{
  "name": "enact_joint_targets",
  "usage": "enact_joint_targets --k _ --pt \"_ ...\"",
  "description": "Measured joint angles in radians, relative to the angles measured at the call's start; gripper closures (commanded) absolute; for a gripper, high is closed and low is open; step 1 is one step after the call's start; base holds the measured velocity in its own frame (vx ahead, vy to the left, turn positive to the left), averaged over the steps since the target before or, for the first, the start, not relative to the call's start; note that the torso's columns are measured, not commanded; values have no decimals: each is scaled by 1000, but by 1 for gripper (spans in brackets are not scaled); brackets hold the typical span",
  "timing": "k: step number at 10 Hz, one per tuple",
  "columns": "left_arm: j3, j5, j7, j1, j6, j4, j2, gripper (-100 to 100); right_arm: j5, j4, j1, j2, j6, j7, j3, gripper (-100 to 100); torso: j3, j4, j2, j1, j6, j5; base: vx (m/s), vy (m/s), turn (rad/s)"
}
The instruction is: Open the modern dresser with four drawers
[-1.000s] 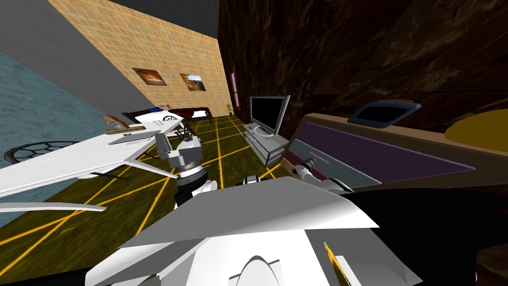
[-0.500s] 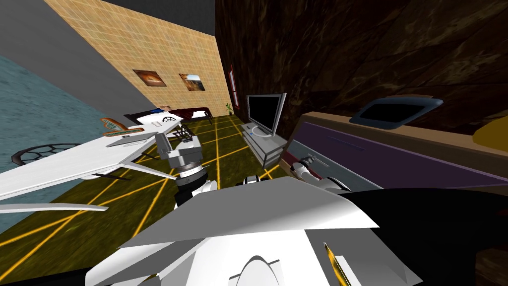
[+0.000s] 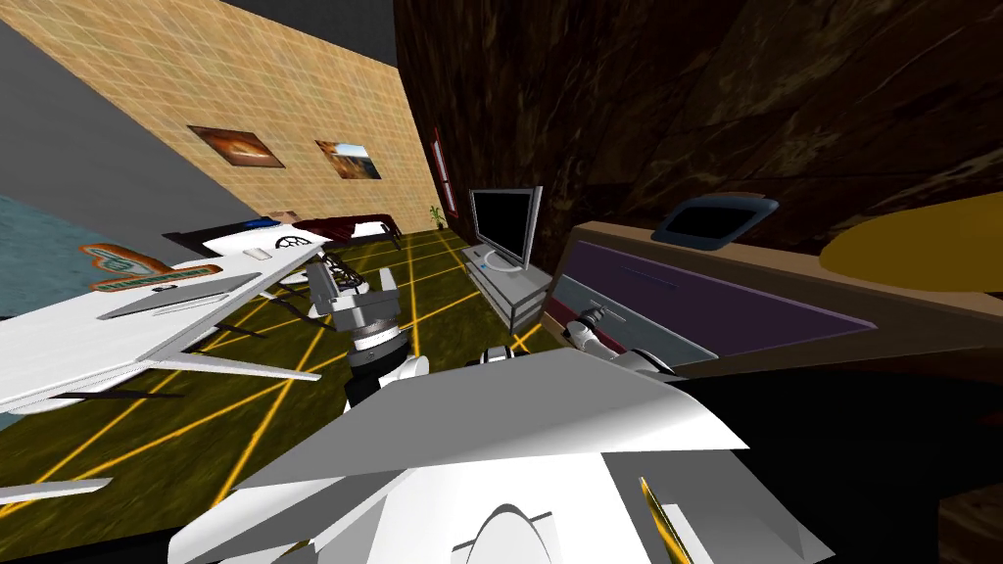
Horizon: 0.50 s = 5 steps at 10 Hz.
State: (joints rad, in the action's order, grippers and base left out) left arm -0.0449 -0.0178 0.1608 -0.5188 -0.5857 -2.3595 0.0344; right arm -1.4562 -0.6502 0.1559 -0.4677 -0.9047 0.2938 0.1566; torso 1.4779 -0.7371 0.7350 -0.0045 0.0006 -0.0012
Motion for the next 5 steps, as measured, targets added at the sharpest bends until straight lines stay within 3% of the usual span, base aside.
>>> enact_joint_targets --k 2,3,4,5 --pt "0 0 0 0 0 0 0 0 -18 -73 -15 50 -19 65 32 -100 -2 -1 3 4 0 1 63 -131 -305" --pt "0 0 0 0 0 0 0 0 -14 -142 -40 69 -25 116 36 -100 -3 -2 5 6 -1 2 23 -49 21" --pt "0 0 0 0 0 0 0 0 -28 -120 -29 82 -31 109 49 -100 -4 -2 6 9 -2 2 6 2 43" --pt "0 0 0 1 0 0 0 0 -36 -104 -23 87 -33 92 55 -100 -3 -2 6 10 -1 3 42 -70 -324"
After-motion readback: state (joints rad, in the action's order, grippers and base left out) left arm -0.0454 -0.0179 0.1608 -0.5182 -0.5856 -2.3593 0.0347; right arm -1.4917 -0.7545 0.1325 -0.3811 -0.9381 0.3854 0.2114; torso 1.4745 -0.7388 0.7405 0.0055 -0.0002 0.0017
